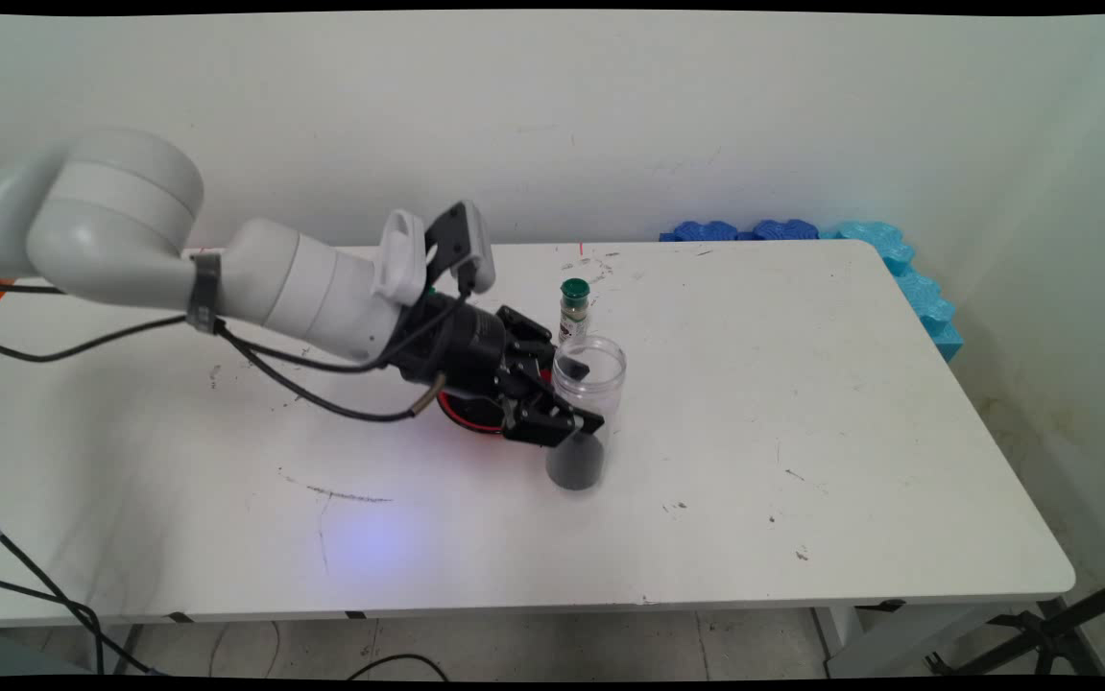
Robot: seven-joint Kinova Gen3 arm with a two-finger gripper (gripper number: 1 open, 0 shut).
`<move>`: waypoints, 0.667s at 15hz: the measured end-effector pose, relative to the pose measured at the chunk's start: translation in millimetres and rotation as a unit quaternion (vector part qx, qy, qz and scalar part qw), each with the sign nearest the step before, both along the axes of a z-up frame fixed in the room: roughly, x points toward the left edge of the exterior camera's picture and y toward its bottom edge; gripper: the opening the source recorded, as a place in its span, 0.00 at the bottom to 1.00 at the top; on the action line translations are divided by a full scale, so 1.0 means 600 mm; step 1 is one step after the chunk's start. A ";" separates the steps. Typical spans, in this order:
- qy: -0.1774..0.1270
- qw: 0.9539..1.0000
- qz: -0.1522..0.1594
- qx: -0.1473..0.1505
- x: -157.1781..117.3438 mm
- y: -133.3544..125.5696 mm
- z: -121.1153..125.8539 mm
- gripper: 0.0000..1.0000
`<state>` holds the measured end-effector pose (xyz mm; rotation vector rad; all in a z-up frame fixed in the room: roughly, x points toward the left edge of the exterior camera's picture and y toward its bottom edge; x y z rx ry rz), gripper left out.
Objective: Place the picked object on the table
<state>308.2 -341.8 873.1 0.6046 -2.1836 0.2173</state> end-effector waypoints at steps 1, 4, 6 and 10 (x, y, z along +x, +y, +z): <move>0.000 1.000 -0.001 0.000 -0.001 0.002 -0.009 0.00; 0.001 1.000 -0.002 0.000 -0.005 0.004 -0.029 0.00; 0.002 1.000 -0.001 0.000 -0.007 0.005 -0.043 0.00; 0.005 1.000 0.001 -0.001 -0.011 0.006 -0.059 0.00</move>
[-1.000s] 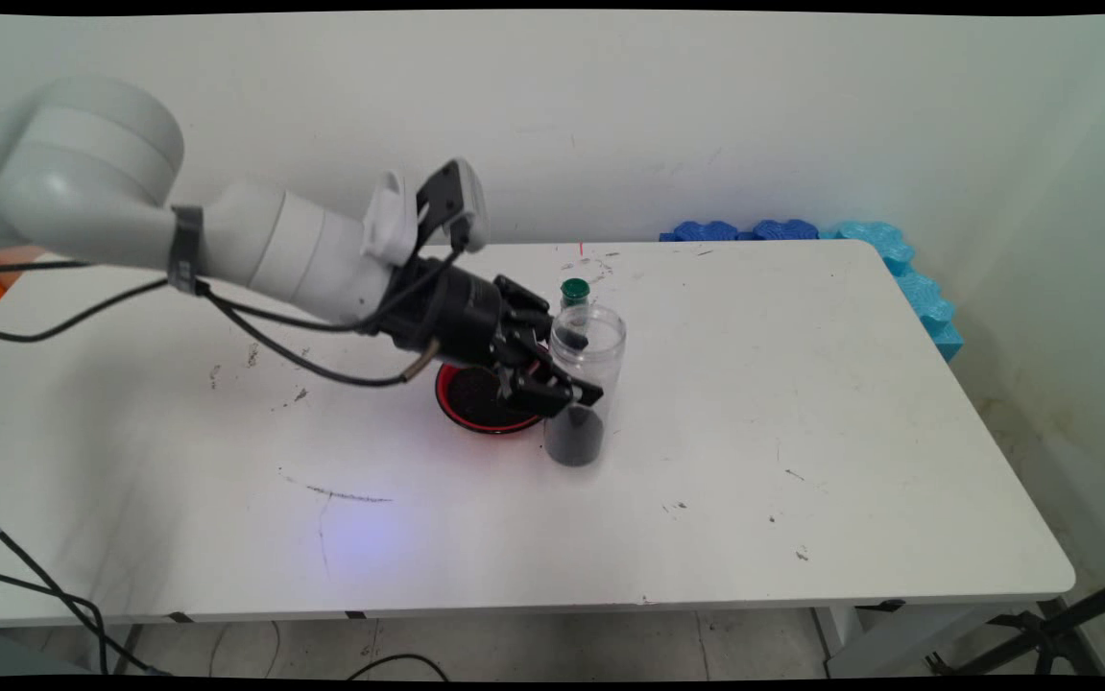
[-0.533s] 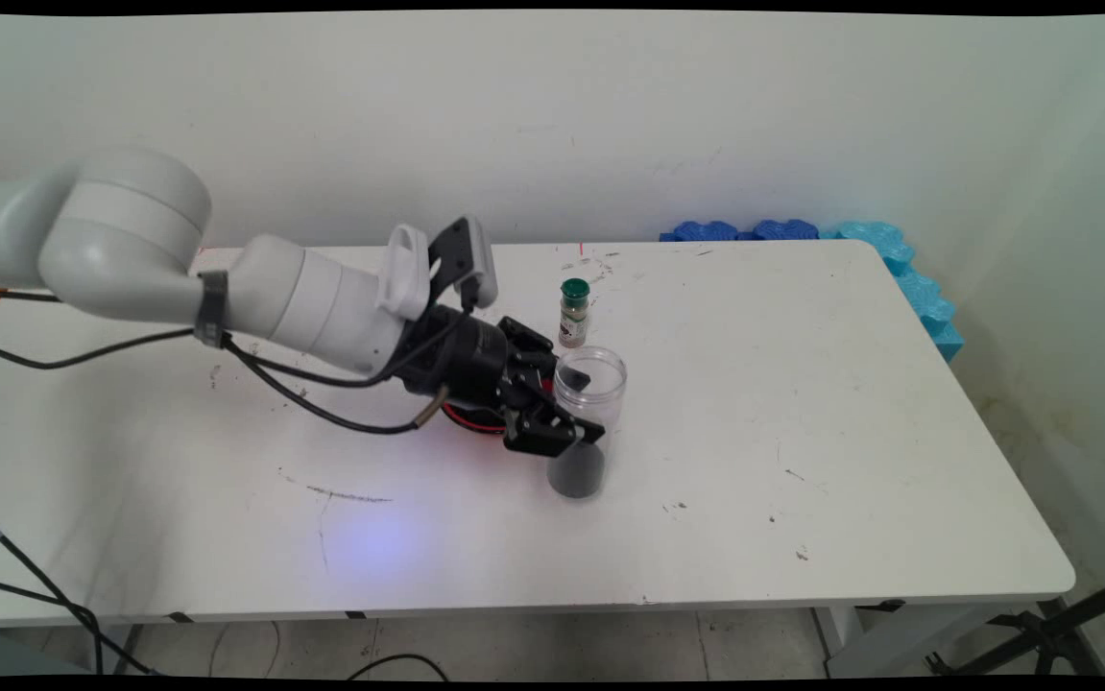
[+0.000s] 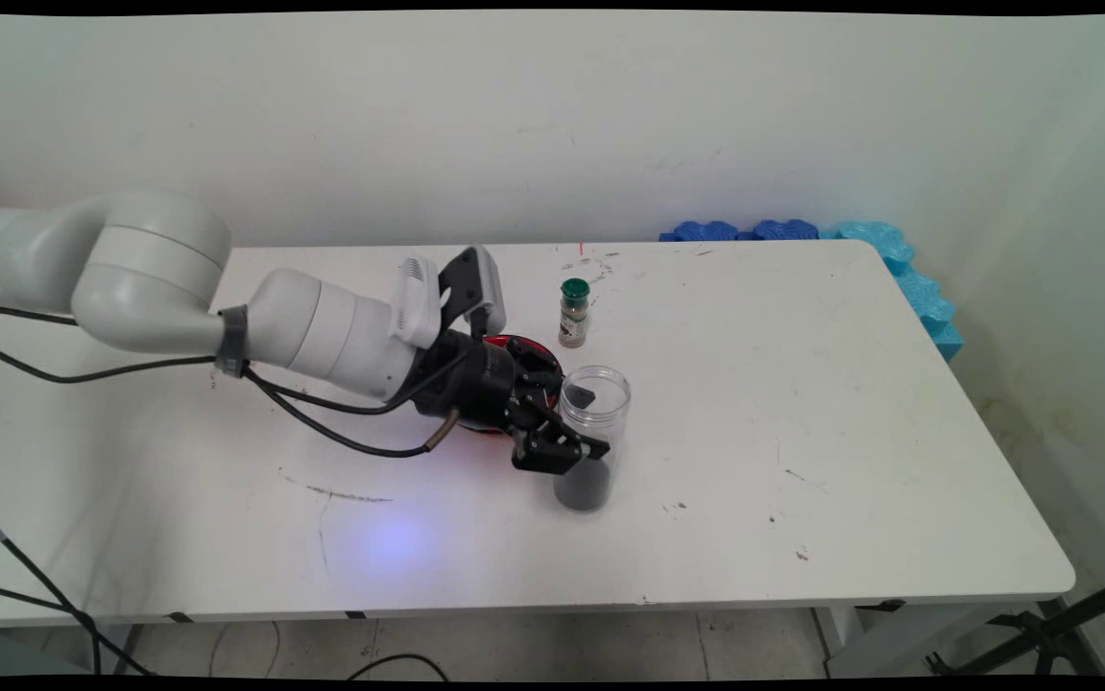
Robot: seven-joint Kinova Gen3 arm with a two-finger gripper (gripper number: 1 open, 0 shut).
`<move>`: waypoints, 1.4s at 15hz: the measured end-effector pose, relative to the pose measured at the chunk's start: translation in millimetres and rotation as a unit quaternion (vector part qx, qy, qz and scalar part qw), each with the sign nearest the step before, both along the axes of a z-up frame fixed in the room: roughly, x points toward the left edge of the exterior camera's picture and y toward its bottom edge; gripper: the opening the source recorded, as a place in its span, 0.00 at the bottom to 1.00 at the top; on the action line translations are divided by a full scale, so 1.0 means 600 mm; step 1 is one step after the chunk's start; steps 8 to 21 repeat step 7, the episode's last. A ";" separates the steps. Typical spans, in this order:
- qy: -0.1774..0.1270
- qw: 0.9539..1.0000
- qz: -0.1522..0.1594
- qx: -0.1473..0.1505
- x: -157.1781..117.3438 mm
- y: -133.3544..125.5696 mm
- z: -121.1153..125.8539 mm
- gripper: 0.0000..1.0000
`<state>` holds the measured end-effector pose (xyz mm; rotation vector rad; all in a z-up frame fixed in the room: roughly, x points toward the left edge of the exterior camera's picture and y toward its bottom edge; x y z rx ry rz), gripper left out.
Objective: Place the picked object on the table
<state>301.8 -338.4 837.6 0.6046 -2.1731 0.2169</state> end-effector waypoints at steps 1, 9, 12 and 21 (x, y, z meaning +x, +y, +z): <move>0.001 1.000 0.001 0.000 -0.001 0.000 -0.004 0.00; 0.007 1.000 0.007 0.001 -0.004 0.000 -0.017 1.00; 0.007 1.000 0.007 0.001 -0.004 0.000 -0.017 1.00; 0.007 1.000 0.007 0.001 -0.004 0.000 -0.017 1.00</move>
